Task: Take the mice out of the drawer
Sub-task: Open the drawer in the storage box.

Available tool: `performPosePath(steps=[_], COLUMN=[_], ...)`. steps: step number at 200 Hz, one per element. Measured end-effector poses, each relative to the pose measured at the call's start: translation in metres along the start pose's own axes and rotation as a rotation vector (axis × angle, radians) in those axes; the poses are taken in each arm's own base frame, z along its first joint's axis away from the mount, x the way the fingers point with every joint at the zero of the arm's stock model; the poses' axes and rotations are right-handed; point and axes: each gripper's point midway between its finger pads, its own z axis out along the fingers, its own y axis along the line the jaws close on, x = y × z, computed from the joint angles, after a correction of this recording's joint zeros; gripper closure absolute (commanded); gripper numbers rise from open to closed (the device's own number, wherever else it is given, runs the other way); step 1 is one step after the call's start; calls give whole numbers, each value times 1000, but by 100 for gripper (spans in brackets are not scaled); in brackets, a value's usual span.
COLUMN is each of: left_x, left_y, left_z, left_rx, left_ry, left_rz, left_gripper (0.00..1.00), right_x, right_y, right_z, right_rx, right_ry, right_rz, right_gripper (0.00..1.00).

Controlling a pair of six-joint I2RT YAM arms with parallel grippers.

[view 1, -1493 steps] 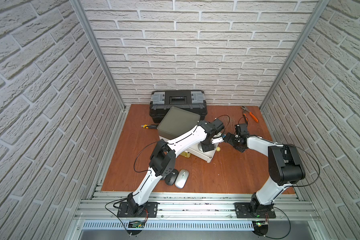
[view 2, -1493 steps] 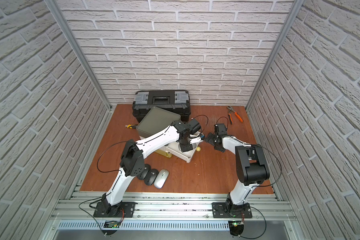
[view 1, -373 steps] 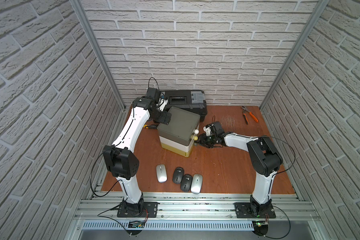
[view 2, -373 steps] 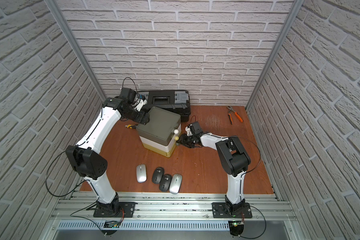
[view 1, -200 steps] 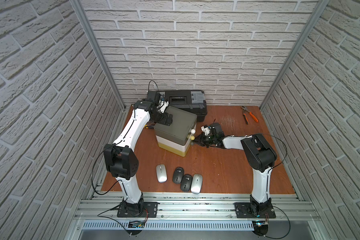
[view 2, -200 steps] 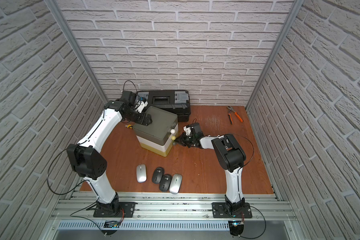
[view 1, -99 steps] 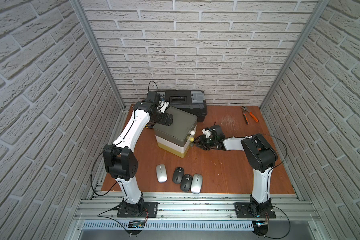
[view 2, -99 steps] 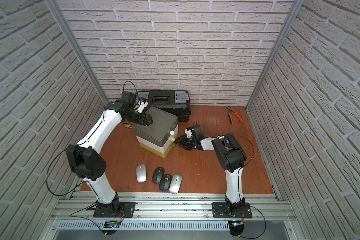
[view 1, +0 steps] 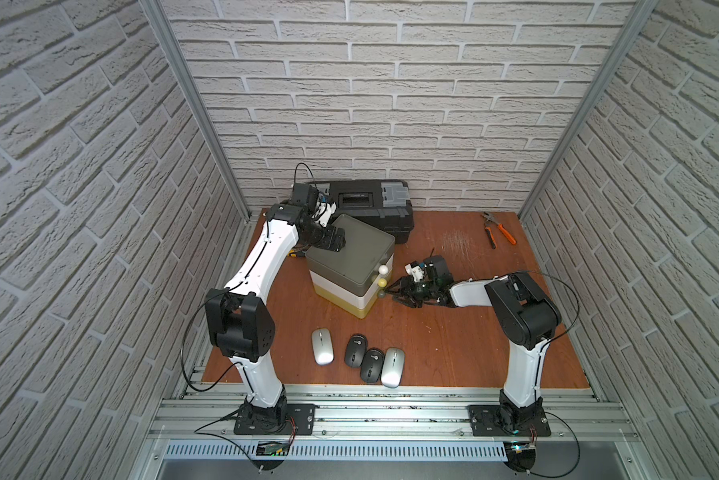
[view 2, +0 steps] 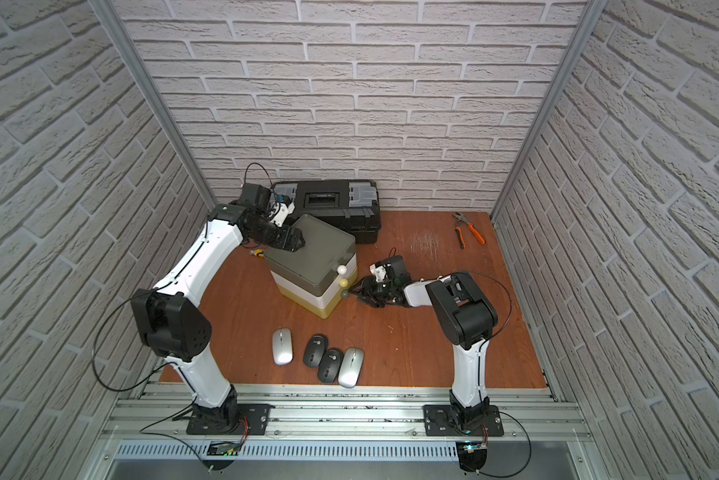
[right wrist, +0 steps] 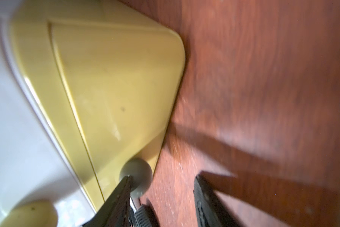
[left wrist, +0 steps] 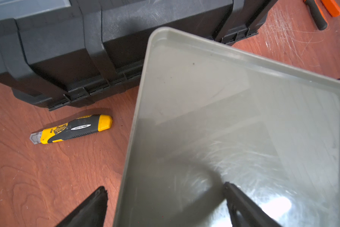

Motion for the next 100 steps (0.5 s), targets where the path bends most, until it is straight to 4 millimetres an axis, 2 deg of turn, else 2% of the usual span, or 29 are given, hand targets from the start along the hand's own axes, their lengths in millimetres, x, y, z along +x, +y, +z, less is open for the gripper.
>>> performPosePath(steps=[40, 100], left_x=[0, -1], left_y=[-1, 8], left_z=[1, -1], left_rx=[22, 24], left_ry=[-10, -41], left_rz=[-17, -58], left_gripper=[15, 52], right_x=[18, 19], right_y=[-1, 1], right_z=[-1, -1], right_rx=[21, 2], right_ry=[36, 30], right_rz=[1, 25], right_gripper=[47, 47])
